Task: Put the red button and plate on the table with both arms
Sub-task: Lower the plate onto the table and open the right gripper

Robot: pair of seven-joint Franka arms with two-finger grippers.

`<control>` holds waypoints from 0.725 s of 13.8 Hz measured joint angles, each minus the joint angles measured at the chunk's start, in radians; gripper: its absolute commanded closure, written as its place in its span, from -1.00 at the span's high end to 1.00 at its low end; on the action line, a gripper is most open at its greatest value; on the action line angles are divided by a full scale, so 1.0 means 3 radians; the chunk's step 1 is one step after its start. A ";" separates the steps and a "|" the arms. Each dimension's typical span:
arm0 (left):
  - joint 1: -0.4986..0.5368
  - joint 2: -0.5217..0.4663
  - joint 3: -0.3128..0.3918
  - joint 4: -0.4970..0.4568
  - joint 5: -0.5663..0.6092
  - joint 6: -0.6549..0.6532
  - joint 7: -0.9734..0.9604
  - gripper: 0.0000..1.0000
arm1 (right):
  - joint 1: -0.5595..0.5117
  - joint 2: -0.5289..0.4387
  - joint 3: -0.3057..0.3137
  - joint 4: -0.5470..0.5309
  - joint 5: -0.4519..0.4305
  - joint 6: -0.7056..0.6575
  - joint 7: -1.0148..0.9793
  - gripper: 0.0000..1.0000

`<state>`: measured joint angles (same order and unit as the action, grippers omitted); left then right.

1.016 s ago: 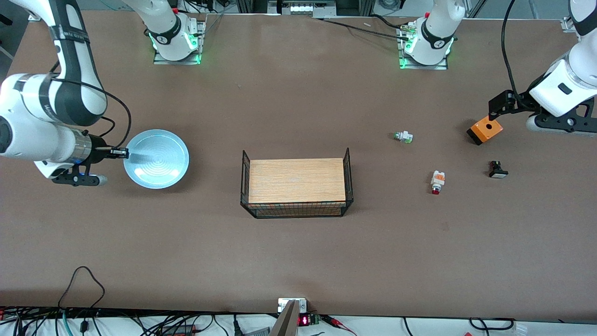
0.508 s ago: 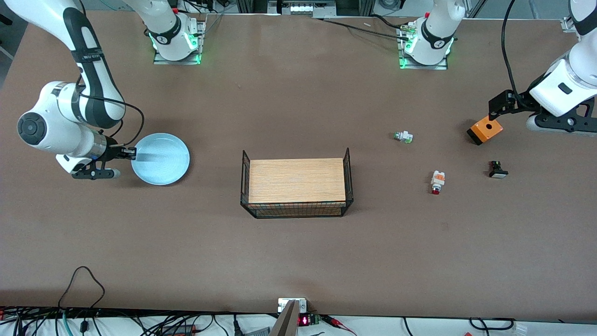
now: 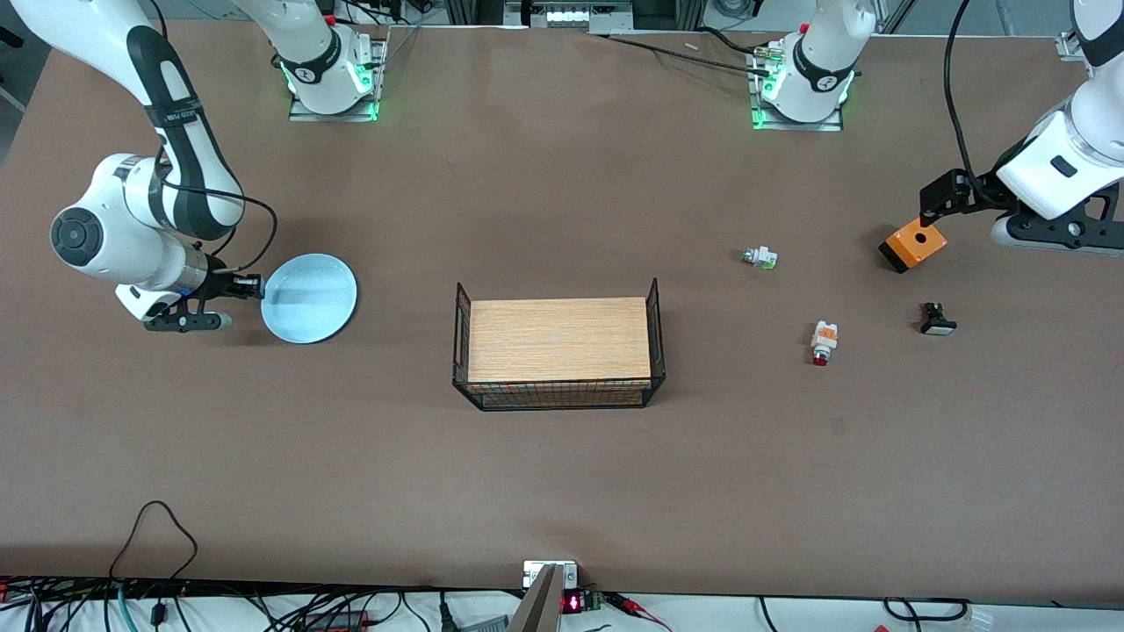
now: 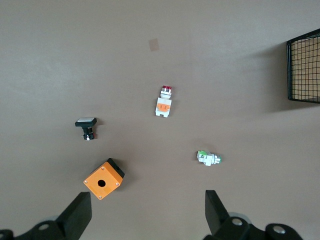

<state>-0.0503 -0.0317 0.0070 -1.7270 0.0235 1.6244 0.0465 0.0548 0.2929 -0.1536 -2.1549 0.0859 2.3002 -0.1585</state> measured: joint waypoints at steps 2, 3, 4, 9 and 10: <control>0.0000 0.0001 0.0000 0.0000 0.0000 0.0000 0.0000 1.00 | 0.0007 -0.0098 0.0059 0.0207 0.0000 -0.0323 0.0172 1.00; 0.0000 0.0001 0.0000 0.0000 0.0000 0.0000 0.0000 1.00 | 0.0014 -0.0142 0.0117 0.0349 0.0000 -0.0503 0.0275 1.00; 0.0000 0.0001 0.0000 0.0000 0.0000 0.0000 0.0000 1.00 | 0.0034 -0.0177 0.0169 0.0498 0.0000 -0.0671 0.0389 1.00; 0.0000 0.0001 -0.0002 0.0000 0.0000 0.0000 0.0000 1.00 | 0.0238 -0.0220 0.0213 0.1229 -0.0107 -0.1333 0.0882 1.00; 0.0000 0.0001 -0.0004 0.0000 0.0000 0.0000 0.0000 1.00 | 0.0255 -0.0220 0.0213 0.1386 -0.0168 -0.1472 0.0920 1.00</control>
<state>-0.0503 -0.0315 0.0058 -1.7269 0.0236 1.6244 0.0465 0.1313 0.2269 -0.0897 -1.7390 0.0356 1.8585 0.1176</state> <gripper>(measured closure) 0.000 0.000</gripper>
